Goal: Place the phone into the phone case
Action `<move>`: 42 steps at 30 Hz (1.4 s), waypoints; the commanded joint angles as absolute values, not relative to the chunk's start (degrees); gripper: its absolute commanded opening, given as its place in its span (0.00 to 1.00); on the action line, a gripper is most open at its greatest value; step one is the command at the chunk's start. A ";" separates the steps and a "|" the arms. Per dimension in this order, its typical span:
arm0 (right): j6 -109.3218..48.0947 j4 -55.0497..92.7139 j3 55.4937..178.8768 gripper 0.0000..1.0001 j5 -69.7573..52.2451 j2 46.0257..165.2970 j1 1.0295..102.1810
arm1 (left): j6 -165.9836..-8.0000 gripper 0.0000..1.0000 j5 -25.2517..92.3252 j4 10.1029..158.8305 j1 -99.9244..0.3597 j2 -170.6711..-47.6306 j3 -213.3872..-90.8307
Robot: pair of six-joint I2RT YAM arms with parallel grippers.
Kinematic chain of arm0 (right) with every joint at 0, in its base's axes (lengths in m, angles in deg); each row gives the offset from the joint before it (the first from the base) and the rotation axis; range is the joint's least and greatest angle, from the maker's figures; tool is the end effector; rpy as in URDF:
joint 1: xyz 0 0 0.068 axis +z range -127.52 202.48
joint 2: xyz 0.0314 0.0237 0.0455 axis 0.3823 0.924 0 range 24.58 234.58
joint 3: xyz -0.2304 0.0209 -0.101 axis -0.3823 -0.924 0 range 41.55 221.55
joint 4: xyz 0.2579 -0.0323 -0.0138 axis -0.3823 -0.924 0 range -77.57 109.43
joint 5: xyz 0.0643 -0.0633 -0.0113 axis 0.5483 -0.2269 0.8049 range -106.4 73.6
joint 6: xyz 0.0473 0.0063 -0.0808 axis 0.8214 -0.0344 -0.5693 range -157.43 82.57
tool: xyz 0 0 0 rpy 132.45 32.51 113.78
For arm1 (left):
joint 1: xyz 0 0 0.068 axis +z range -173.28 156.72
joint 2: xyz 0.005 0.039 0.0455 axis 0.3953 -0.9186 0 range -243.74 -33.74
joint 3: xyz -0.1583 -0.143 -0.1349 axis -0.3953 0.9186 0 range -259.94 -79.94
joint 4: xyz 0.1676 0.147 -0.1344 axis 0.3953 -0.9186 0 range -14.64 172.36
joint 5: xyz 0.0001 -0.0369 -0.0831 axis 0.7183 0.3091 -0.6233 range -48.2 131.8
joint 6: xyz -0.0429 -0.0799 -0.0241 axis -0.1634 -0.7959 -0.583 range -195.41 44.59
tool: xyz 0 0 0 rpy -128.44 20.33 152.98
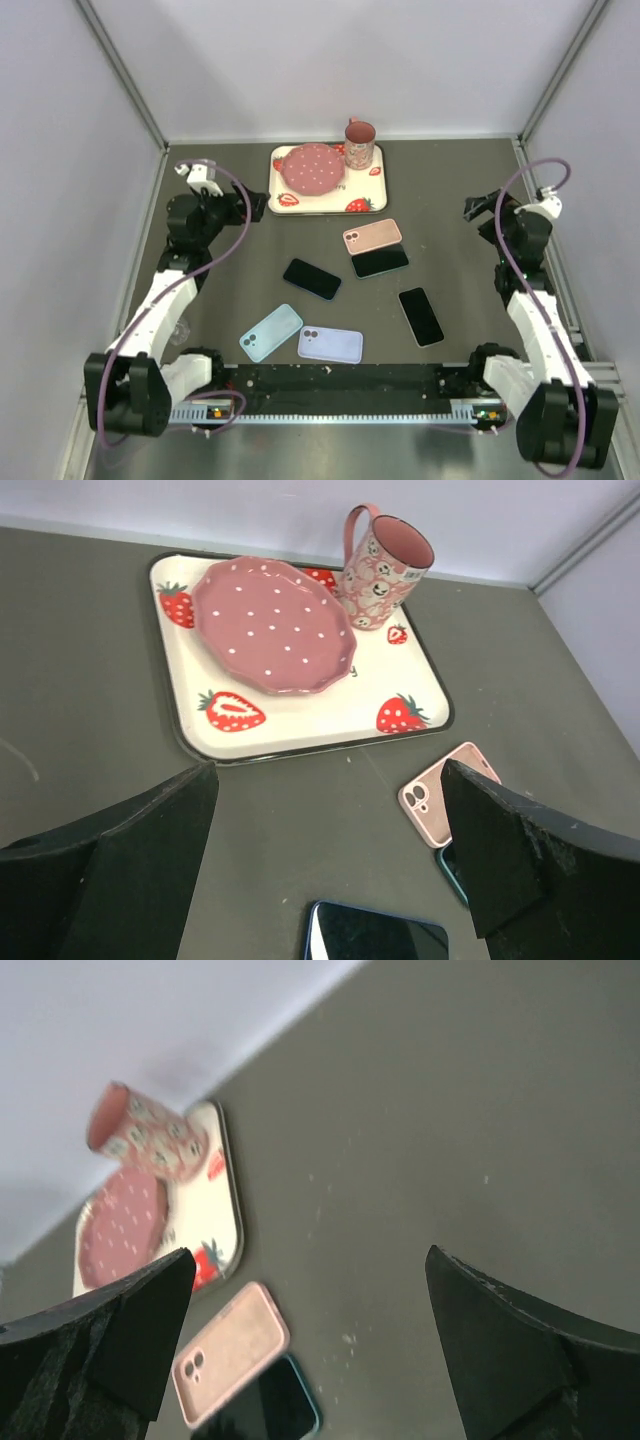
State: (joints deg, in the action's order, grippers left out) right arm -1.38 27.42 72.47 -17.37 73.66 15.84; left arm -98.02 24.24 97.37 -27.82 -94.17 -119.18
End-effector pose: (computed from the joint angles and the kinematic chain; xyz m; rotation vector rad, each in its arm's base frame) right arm 0.2654 -0.0323 0.2500 0.6529 1.6364 0.3597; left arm 0.3000 -0.0495 0.2759 -0.0341 1.7104 -0.6113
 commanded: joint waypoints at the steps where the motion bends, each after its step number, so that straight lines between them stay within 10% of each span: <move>1: -1.56 22.08 77.67 0.99 -9.28 82.64 16.58 | -98.87 0.98 17.54 95.82 -28.12 -98.77 -125.37; 17: -7.46 16.18 81.81 0.94 -1.28 102.27 30.21 | -107.75 0.97 7.00 79.90 -51.31 -130.05 -144.54; 31: -6.23 21.27 83.21 0.54 5.05 116.69 34.70 | -119.18 0.89 9.10 91.33 -57.03 -138.42 -135.40; 42: -5.09 21.89 81.45 0.46 7.24 118.62 34.78 | -123.13 0.70 12.17 94.66 -56.94 -144.66 -134.52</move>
